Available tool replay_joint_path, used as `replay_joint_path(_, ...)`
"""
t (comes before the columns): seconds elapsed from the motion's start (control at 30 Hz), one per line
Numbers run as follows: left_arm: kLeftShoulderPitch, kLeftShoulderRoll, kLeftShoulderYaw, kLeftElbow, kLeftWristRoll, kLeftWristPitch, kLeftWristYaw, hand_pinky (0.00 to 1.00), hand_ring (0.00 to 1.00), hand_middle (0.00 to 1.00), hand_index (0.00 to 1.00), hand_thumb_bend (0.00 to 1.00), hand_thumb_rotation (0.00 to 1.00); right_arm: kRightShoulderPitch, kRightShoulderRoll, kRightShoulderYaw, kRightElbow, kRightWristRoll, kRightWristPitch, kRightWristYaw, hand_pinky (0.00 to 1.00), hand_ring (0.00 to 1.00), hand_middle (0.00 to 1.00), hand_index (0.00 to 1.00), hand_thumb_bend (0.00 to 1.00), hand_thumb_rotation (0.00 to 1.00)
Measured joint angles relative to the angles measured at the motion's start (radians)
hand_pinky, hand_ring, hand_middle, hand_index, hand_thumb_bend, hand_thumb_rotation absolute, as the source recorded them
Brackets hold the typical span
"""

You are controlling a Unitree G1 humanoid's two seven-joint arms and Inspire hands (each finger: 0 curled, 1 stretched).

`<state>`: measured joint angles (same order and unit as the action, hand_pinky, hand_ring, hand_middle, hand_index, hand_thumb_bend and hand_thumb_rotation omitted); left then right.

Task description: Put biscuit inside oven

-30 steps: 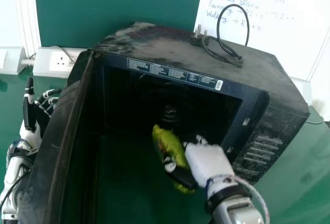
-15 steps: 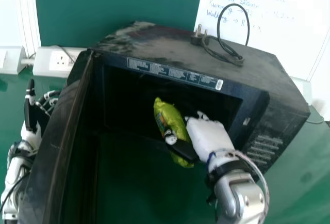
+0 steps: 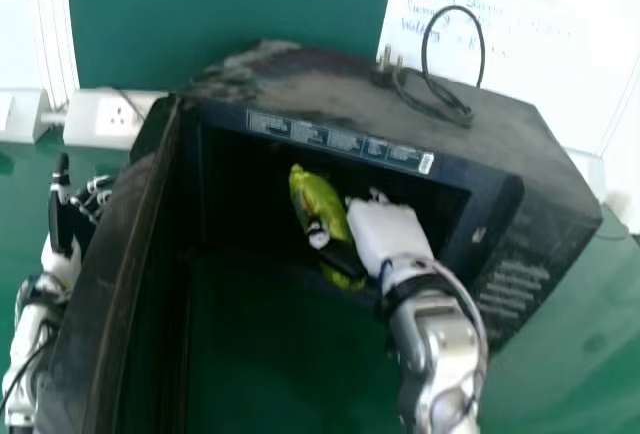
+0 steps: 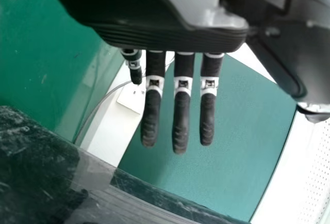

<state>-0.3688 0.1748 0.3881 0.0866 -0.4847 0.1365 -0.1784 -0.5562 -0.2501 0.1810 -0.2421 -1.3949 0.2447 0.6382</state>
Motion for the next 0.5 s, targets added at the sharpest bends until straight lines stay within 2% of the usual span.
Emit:
replay_joint_path(0.27, 0.000, 0.000, 0.000, 0.004, 0.000, -0.002, -0.001, 0.25, 0.31, 0.40, 0.49, 0.52, 0.07, -0.084, -0.030, 0.058, 0.169, 0.055, -0.012, -0.136, 0.11, 0.17, 0.47, 0.49, 0.53, 0.00)
replay_joint_path(0.5, 0.000, -0.001, 0.000, 0.004, -0.001, -0.004, -0.001, 0.25, 0.31, 0.40, 0.49, 0.52, 0.07, -0.145, -0.063, 0.105, 0.326, 0.102, -0.045, -0.299, 0.11, 0.17, 0.47, 0.49, 0.53, 0.00)
